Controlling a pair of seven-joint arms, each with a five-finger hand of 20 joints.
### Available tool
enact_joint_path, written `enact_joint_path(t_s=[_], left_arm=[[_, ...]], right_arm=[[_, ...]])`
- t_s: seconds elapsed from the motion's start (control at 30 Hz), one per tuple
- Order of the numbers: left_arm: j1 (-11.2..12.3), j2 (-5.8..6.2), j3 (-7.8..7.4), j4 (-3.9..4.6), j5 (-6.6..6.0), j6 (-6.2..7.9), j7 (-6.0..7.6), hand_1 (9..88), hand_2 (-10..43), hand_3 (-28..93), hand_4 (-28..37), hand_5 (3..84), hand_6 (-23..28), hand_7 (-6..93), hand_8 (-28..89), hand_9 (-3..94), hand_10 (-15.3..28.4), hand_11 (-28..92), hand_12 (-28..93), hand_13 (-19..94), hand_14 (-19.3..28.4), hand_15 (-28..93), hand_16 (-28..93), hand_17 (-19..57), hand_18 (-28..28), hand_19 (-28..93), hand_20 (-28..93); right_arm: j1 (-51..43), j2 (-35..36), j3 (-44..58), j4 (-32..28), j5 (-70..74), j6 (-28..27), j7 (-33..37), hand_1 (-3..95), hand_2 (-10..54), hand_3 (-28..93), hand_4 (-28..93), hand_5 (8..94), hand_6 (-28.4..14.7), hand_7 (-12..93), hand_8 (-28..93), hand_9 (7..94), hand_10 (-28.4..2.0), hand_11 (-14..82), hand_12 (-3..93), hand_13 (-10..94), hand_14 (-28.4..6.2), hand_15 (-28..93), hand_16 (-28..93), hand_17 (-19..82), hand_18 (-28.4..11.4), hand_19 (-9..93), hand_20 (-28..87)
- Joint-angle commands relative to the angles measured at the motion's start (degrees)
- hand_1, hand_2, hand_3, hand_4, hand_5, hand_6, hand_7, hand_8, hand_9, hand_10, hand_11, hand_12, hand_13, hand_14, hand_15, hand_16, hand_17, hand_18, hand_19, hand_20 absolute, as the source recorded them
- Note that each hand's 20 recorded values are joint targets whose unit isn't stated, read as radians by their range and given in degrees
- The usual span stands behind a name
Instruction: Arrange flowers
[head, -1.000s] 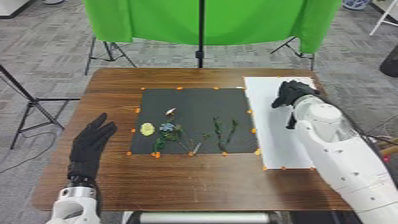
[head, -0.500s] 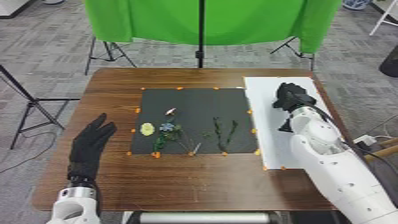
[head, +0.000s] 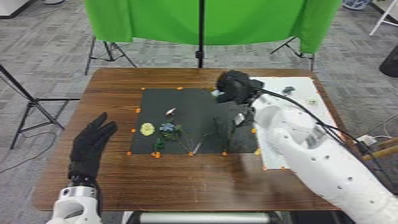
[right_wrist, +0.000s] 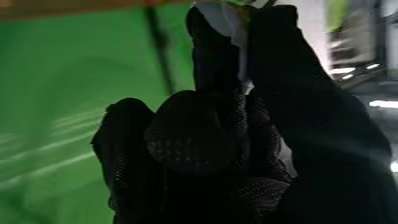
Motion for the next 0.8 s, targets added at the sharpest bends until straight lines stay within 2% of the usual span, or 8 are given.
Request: enact_joint_path(t_s=[0.03, 0.3, 0.8], left_arm=[[0.34, -0.40, 0.40, 0.39, 0.18, -0.68, -0.60, 19.9, -0.9, 68, -27.0, 41.7, 3.7, 5.6, -6, 45.8, 12.6, 11, 11, 36, 13.8, 11, -1, 8.5, 10.0, 2, 18], [0.54, -0.24, 0.29, 0.39, 0.22, -0.76, -0.97, 19.8, -0.9, 68, -26.9, 41.7, 3.7, 5.5, -6, 45.8, 12.5, 11, 11, 36, 13.9, 11, -1, 8.4, 10.0, 2, 18], [0.19, -0.03, 0.25, 0.59, 0.37, -1.48, -1.62, 20.0, -0.9, 68, -26.8, 41.8, 3.7, 5.6, -6, 45.7, 12.5, 11, 11, 36, 13.9, 11, -1, 8.4, 10.0, 2, 18]], right_arm=[[-1.78, -3.64, -4.20, -2.23, -1.64, -4.96, -1.78, 62.7, -9.5, 55, -14, 74.3, -1.3, 26, 11, 89.4, -8.8, 9.6, 42.7, 88, -2.3, 66, 35, 67, -9.7, 93, 60], [-3.30, -3.39, -4.36, -2.86, -2.15, -8.21, -1.61, 60.8, -9.5, 55, -14, 72.4, -1.1, 26, 10, 87.9, -9.9, 9.4, 42.8, 87, -2.8, 66, 35, 66, -10.2, 93, 61], [-4.12, -5.20, -3.85, -1.10, -4.38, -8.79, -2.53, 57.3, -9.5, 53, -13, 67.5, -0.7, 23, 8, 82.7, -11.9, 15.4, 38.1, 85, -3.1, 67, 35, 64, -10.8, 93, 62]])
